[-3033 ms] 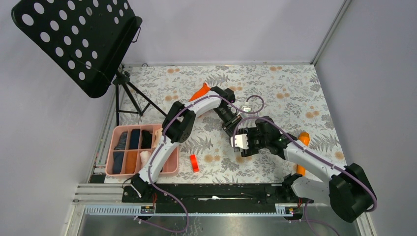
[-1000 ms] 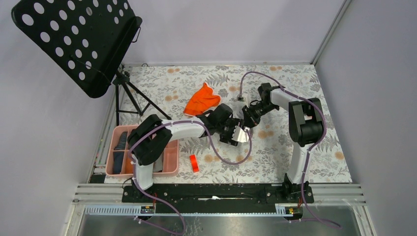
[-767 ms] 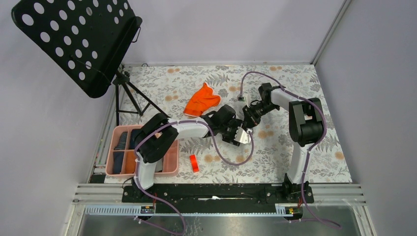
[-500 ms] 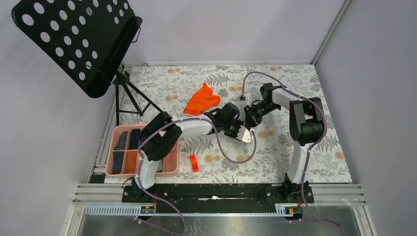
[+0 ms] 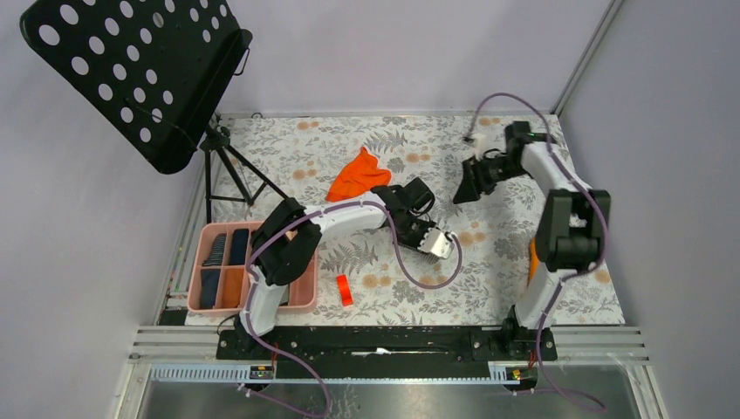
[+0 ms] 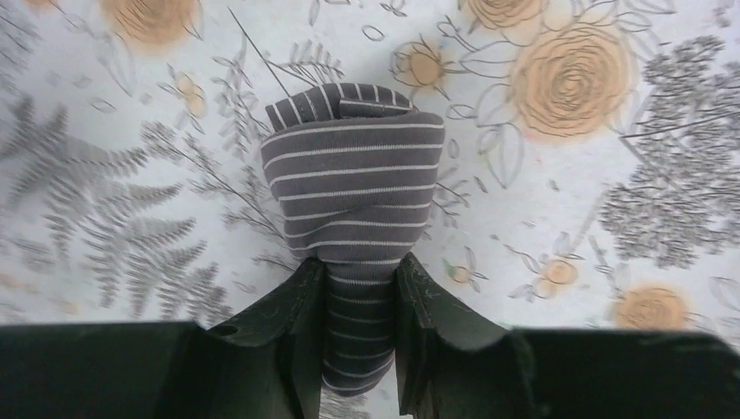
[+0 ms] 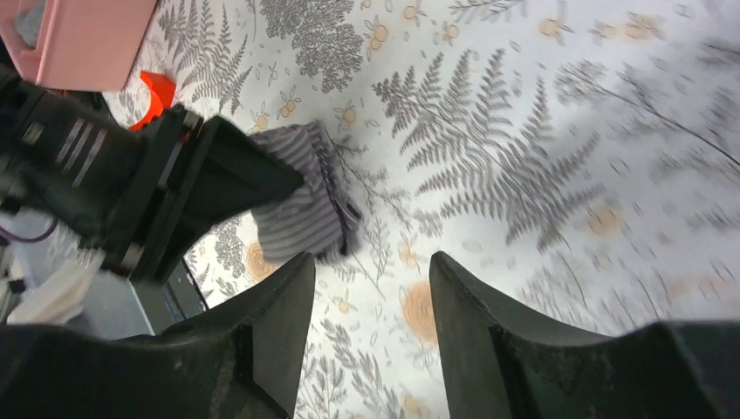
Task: Roll the underwear
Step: Roll the underwear to the center of the board.
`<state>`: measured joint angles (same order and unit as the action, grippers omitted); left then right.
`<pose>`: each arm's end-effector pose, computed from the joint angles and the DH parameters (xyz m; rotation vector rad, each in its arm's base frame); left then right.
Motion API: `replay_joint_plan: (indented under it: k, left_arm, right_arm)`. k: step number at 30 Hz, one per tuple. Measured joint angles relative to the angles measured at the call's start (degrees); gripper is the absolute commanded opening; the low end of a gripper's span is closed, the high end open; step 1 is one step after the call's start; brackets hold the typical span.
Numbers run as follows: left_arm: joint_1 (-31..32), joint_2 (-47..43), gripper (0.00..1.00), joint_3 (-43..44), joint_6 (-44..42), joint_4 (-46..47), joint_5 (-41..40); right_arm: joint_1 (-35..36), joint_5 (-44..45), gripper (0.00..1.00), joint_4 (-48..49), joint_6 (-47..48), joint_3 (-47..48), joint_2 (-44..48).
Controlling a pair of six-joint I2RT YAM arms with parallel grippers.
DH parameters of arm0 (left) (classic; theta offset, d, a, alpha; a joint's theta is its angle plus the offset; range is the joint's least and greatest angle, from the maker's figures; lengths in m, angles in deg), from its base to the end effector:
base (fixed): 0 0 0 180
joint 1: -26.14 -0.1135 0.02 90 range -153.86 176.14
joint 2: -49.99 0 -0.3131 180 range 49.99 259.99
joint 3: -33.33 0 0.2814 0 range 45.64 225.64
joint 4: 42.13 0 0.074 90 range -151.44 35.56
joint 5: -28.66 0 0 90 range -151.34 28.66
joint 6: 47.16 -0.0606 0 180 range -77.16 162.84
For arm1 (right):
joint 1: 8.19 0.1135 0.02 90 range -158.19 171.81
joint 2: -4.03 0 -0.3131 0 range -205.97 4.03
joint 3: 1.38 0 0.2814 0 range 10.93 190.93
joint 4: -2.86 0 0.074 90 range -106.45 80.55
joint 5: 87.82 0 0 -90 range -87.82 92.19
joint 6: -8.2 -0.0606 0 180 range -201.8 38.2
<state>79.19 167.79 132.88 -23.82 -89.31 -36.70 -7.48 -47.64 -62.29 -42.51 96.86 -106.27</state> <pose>0.2725 -0.4043 0.1849 2.3325 1.2102 -0.5015 0.4282 0.0516 0.2381 -0.9676 2.2817 0.9932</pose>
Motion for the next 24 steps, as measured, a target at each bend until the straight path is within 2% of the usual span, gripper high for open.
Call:
replay_joint_plan:
  k: [4, 7, 12, 18, 21, 24]
  left_arm:
    - [-1.0, 1.6, 0.23, 3.8, 5.8, -7.3, 1.7]
    - [-2.3, 2.6, 0.23, 5.7, 12.1, -10.0, 4.0]
    - [-5.3, 6.7, 0.24, 10.9, 24.5, -15.1, 10.9]
    - [-8.9, 11.3, 0.26, 14.8, 34.5, -18.3, 19.5]
    - [-9.5, 12.7, 0.27, 15.6, 37.2, -19.5, 22.5]
    - [-9.4, 13.5, 0.28, 15.6, 39.4, -20.6, 24.8]
  right_arm:
    - [-6.4, 0.3, 0.59, 4.6, -1.8, -7.8, 12.1]
    - [-9.6, 4.0, 0.62, 10.1, -2.0, -15.0, 22.5]
    - [-9.2, 9.4, 0.69, 16.7, 1.1, -31.2, 42.7]
    - [-8.9, 9.8, 0.65, 16.9, 13.5, -47.7, 57.5]
    - [-6.1, 10.9, 0.64, 16.3, 20.6, -54.0, 60.4]
    - [3.4, 13.0, 0.64, 18.3, 22.8, -55.6, 60.2]
